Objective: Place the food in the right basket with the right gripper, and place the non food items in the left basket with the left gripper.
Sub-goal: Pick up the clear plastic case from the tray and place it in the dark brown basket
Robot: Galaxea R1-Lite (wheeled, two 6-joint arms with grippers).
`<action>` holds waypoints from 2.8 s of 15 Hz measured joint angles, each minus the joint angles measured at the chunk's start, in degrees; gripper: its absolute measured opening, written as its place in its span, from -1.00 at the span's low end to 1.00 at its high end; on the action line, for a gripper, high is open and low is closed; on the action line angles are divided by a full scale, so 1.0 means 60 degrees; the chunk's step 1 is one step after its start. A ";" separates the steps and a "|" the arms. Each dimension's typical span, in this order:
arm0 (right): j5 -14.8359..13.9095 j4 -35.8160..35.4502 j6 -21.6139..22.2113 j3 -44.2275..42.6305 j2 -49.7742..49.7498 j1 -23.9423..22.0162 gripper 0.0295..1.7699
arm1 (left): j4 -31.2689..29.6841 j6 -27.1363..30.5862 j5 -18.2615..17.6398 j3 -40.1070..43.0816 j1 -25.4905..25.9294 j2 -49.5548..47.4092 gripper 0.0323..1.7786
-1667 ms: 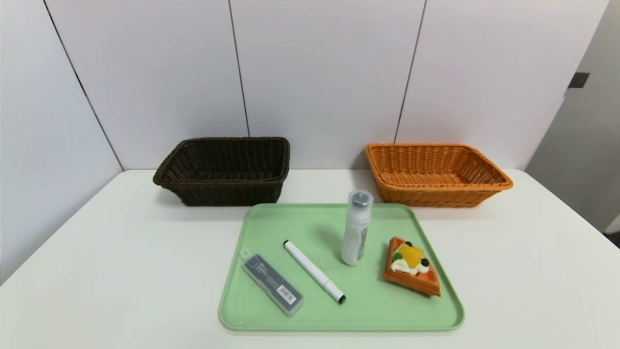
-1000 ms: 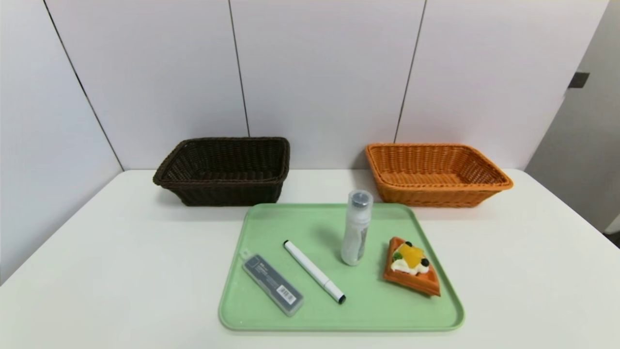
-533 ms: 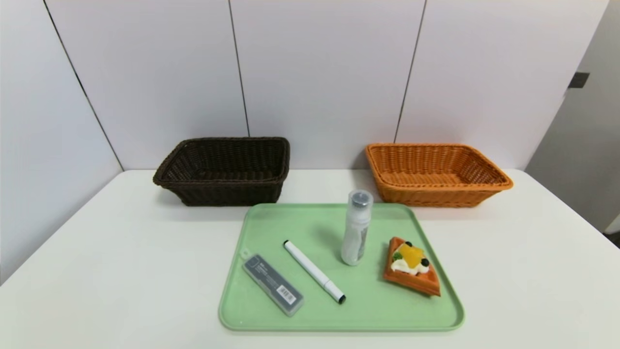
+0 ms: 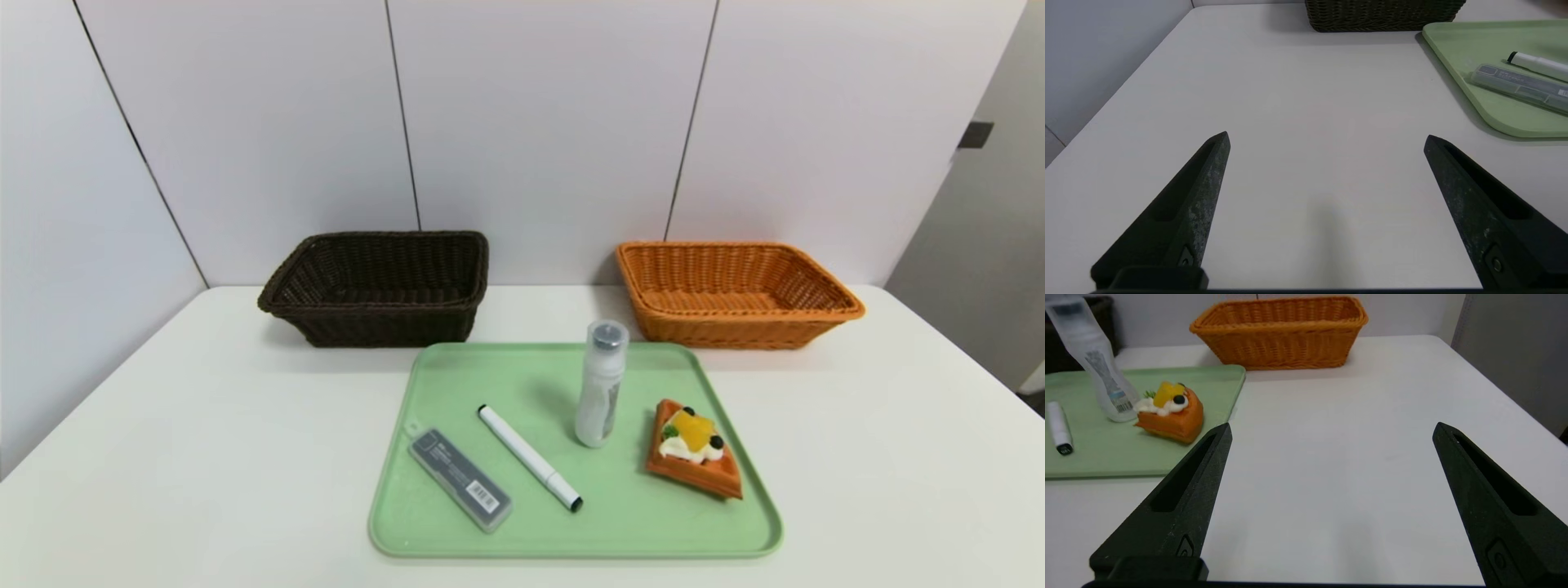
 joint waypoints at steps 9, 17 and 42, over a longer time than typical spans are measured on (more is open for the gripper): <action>0.0116 0.0861 0.0055 -0.3048 0.3558 0.0211 0.92 | 0.3716 -0.0089 0.0051 -0.4192 -0.0004 0.2489 0.90; 0.0156 0.2485 0.0059 -0.7286 0.8659 0.0140 0.92 | 0.4521 -0.0392 0.0118 -0.8119 0.0018 0.8078 0.90; 0.0329 0.3588 0.0325 -1.0575 1.3895 0.2123 0.92 | 0.9188 -0.8964 0.4527 -1.5478 -0.7749 1.7772 0.90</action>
